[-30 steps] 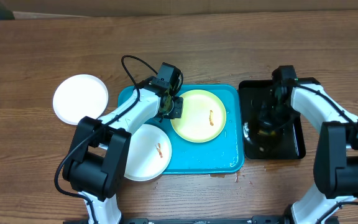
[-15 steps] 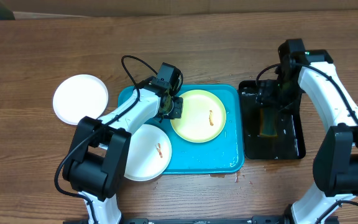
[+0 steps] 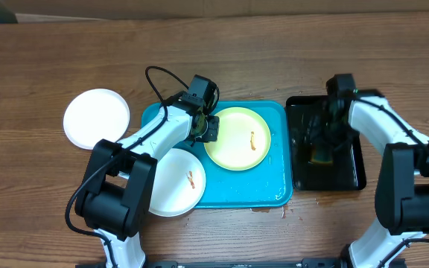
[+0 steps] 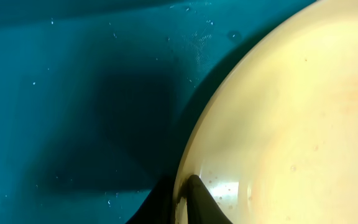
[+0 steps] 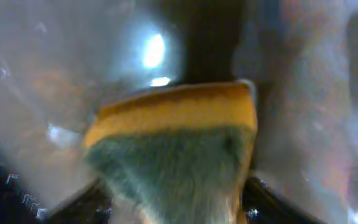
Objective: Clean dirty plates on tray and stack at the side
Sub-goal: 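Dip and rub the held sponge in the water, right gripper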
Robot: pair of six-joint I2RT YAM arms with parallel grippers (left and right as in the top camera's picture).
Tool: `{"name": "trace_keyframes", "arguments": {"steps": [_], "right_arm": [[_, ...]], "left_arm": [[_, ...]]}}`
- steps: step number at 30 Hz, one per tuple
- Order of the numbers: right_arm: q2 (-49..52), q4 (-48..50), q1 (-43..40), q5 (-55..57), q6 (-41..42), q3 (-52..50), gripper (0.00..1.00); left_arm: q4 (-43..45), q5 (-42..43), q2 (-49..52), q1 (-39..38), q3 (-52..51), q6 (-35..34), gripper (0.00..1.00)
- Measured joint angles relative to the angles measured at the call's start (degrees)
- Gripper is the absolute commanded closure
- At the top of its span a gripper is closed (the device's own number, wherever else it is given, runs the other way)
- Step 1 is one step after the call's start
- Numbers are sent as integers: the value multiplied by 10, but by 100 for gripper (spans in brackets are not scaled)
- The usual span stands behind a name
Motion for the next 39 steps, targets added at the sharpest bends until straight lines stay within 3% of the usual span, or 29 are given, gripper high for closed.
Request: {"name": "trace_keyframes", "arguments": {"steps": [1,2,3,7,12,13,16,17,18,19,20,21,23,24,25,26,27,28,30,31,35,36,37,38,39], "right_arm": [[-5,13,0,1,0,-8,61],[-10,26,0,2,3,-15,41],[-14,35,0,2,7,-21,27],[-19,50,3,1,4,-23,1],[-20,56,4,7,3,-24,2],[-20,59,4,9,2,-24,11],[-20,80,3,13,-1,-26,51],[-20,88,3,13,0,-27,53],[-20,94,2,13,2,-28,52],[-20,100,2,12,3,-30,43],[-20,106,2,11,3,-30,20],[-20,113,2,10,6,-31,13],[-20,127,3,8,2,-31,11],[-20,134,3,8,2,-31,21],[-20,135,3,9,-2,-31,60],[-20,139,3,8,-2,-31,81],[-19,142,3,9,0,-32,87],[-19,143,3,8,0,-33,75],[-17,144,2,7,7,-33,9],[-17,146,2,4,4,-33,0],[-19,150,4,4,1,-31,0],[-19,148,4,5,0,-31,1],[-19,144,4,7,-1,-31,15],[-19,141,4,8,-5,-31,48],[-19,134,4,10,-4,-31,74]], "left_arm": [[0,0,0,0,0,0,88],[0,0,0,0,0,0,88],[0,0,0,0,0,0,88],[0,0,0,0,0,0,87],[0,0,0,0,0,0,86],[0,0,0,0,0,0,86],[0,0,0,0,0,0,86],[0,0,0,0,0,0,85],[0,0,0,0,0,0,86],[0,0,0,0,0,0,86],[0,0,0,0,0,0,86],[0,0,0,0,0,0,86],[0,-1,0,0,0,0,86],[0,-2,0,0,0,0,85],[0,-2,0,0,0,0,86],[0,-2,0,0,0,0,86],[0,-2,0,0,0,0,86],[0,-2,0,0,0,0,86],[0,-2,0,0,0,0,85],[0,-2,0,0,0,0,85],[0,-2,0,0,0,0,85],[0,-2,0,0,0,0,85],[0,-2,0,0,0,0,85],[0,-2,0,0,0,0,85],[0,-2,0,0,0,0,85]]}}
